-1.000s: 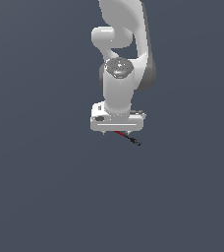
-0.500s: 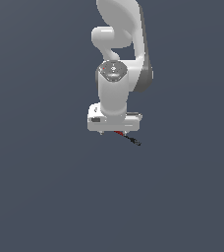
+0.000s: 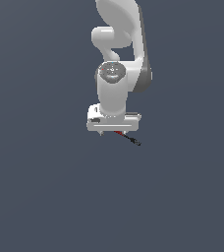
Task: Pick up the object and move it to a goal position.
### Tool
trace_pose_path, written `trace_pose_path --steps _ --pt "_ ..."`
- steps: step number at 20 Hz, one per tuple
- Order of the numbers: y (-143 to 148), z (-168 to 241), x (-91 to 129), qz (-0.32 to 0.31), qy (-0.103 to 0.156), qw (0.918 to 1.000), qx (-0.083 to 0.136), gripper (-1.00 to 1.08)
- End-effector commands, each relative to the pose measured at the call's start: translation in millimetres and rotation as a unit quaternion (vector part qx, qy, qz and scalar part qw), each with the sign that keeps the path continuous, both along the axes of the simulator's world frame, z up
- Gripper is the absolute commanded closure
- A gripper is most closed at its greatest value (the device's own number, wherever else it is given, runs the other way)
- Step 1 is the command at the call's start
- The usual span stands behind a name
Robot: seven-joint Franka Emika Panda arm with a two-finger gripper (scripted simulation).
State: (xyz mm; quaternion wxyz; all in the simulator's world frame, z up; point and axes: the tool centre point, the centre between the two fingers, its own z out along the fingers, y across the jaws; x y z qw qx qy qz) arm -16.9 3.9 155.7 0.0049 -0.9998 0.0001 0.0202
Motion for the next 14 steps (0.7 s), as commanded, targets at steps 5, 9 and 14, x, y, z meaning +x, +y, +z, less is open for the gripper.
trace_pose_path --steps 5,9,14 --pt "5 -11 -6 0.042 -0.002 0.9991 -0.001 -0.92" --pt "11 -21 -12 0.087 -0.003 0.9962 -0.003 -0.92" --pt "22 -38 -24 0.162 -0.006 0.9868 -0.004 -0.92"
